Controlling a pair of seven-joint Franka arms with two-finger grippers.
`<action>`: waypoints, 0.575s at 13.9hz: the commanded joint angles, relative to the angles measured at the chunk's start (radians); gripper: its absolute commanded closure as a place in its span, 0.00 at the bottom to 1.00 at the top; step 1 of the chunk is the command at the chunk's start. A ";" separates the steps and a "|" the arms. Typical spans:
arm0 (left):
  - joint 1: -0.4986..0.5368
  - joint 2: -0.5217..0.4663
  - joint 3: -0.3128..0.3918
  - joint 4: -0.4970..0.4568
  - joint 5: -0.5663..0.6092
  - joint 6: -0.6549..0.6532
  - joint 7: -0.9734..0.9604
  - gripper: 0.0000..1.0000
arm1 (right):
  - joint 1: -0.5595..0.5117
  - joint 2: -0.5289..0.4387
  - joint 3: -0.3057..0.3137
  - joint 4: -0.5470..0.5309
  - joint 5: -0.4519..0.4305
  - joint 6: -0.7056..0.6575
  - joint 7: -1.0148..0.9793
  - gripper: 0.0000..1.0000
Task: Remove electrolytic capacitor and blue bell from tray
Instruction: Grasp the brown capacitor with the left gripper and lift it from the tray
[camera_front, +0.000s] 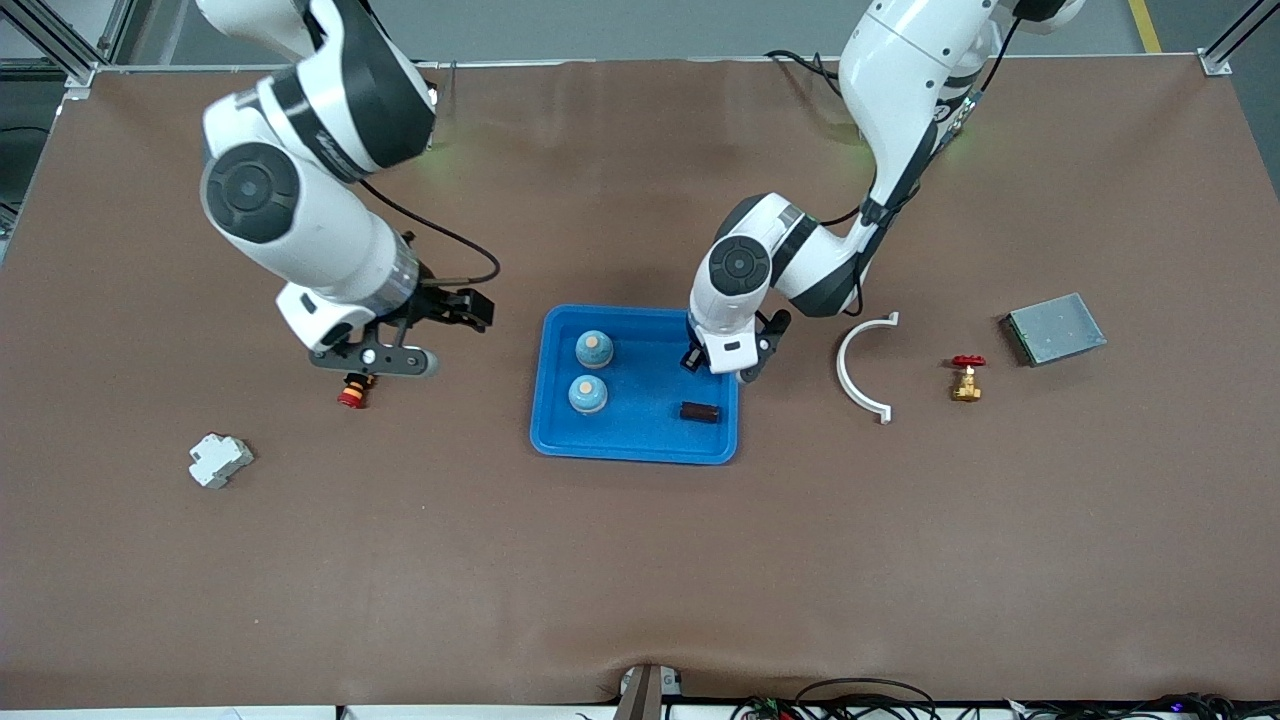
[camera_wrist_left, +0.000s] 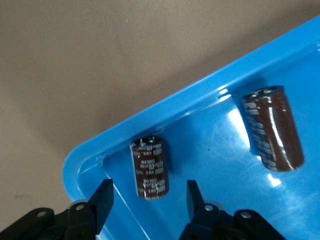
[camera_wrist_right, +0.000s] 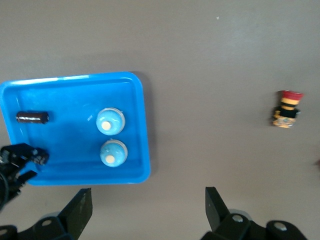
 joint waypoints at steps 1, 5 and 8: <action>-0.012 0.026 0.013 0.008 -0.011 0.033 -0.036 0.41 | 0.063 0.031 -0.010 -0.020 0.014 0.063 0.109 0.00; -0.003 0.023 0.014 0.011 -0.011 0.041 -0.036 1.00 | 0.113 0.100 -0.010 -0.023 0.016 0.144 0.114 0.00; 0.011 -0.026 0.020 0.014 -0.011 0.013 -0.032 1.00 | 0.143 0.146 -0.010 -0.023 0.014 0.163 0.114 0.00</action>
